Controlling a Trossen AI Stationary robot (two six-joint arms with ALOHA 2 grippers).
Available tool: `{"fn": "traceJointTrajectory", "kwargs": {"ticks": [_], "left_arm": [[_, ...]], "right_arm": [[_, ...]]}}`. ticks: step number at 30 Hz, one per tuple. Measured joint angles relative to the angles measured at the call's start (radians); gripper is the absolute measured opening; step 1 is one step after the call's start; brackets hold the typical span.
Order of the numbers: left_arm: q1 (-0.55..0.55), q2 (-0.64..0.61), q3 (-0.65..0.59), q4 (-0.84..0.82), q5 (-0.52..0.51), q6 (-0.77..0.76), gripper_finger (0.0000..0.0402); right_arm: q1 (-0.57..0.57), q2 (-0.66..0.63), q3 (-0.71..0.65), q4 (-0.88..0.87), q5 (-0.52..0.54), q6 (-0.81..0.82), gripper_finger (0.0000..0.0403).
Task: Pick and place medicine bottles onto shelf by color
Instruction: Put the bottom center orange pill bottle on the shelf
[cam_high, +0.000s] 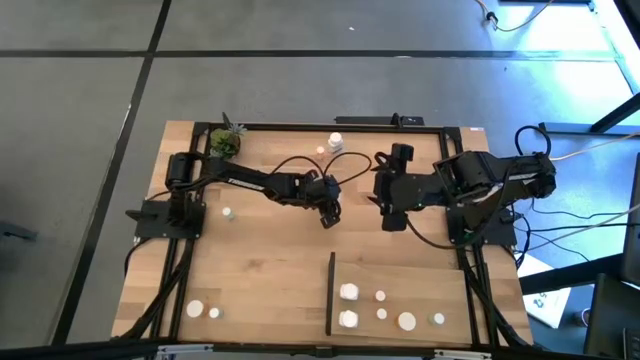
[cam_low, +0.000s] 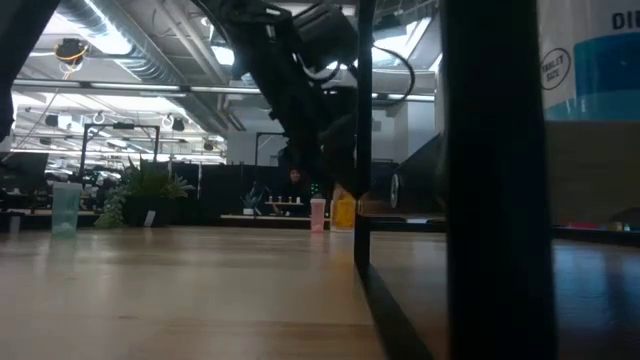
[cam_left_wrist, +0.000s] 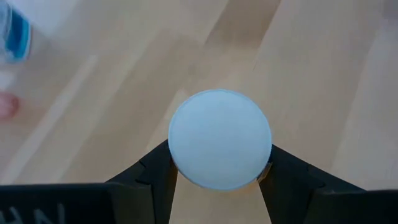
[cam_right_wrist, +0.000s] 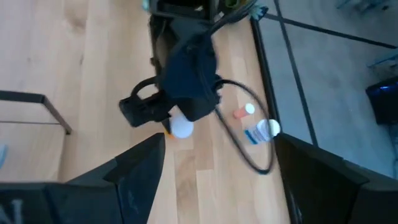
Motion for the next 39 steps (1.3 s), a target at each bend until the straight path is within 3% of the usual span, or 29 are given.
{"fn": "traceJointTrajectory", "kwargs": {"ticks": [5,9,12,39], "left_arm": [[0.001,0.003,-0.002,0.000,-0.008,-0.001,0.0179],[0.001,0.005,-0.002,-0.003,-0.008,-0.001,0.0179],[0.001,0.005,-0.002,-0.003,-0.008,-0.001,0.0179],[0.001,0.005,-0.002,-0.002,-0.002,-0.019,0.0179]], "right_arm": [[0.000,0.002,-0.033,0.003,0.015,-0.005,0.0306],[0.000,0.002,-0.065,0.006,-0.111,-0.034,0.0306],[0.001,0.002,-0.090,0.026,-0.149,-0.051,0.0306],[0.000,0.003,-0.103,0.038,-0.127,-0.106,0.0306]]}}
